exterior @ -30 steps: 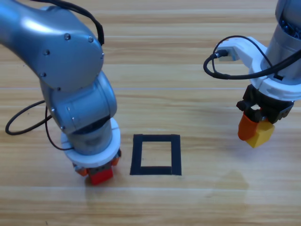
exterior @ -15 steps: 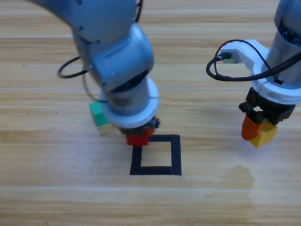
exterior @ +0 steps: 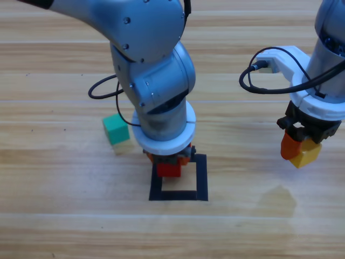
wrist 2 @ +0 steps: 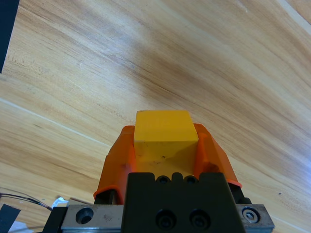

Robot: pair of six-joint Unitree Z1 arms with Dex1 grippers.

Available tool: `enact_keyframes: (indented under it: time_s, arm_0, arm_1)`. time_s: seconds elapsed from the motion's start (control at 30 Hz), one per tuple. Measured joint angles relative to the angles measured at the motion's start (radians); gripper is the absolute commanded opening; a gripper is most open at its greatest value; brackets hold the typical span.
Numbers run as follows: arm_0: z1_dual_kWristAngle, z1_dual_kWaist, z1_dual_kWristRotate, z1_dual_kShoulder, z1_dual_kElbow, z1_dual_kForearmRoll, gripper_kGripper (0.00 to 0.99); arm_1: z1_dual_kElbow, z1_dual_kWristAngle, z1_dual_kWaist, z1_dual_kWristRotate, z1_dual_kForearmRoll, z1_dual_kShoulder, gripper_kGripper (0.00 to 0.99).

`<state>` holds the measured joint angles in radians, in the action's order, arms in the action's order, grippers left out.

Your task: Stack the blocks in the rectangular block: red at the bottom, yellow in the middle, green on top

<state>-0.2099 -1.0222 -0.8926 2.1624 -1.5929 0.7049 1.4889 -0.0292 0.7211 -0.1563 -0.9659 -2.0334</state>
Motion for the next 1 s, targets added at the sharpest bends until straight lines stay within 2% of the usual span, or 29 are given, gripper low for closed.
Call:
enact_keyframes:
  time_s: [0.23,0.43,0.67,1.0]
  arm_0:
    - [-0.005,-0.010,-0.103,0.000,0.000,0.020,0.083]
    - [-0.036,-0.055,-0.153,0.000,-0.007,0.024,0.084]
    - [-0.053,-0.096,-0.155,0.018,-0.048,0.031,0.083]
    - [-0.071,-0.100,-0.155,0.039,-0.050,0.032,0.083]
  arm_1:
    - [-0.003,-0.010,0.000,-0.003,0.001,0.000,0.000]
    - [-0.005,-0.026,0.000,-0.006,0.001,0.000,0.000]
    - [-0.006,-0.027,0.000,-0.012,0.003,0.000,0.000]
    - [-0.008,-0.027,0.000,-0.018,0.013,0.000,0.000]
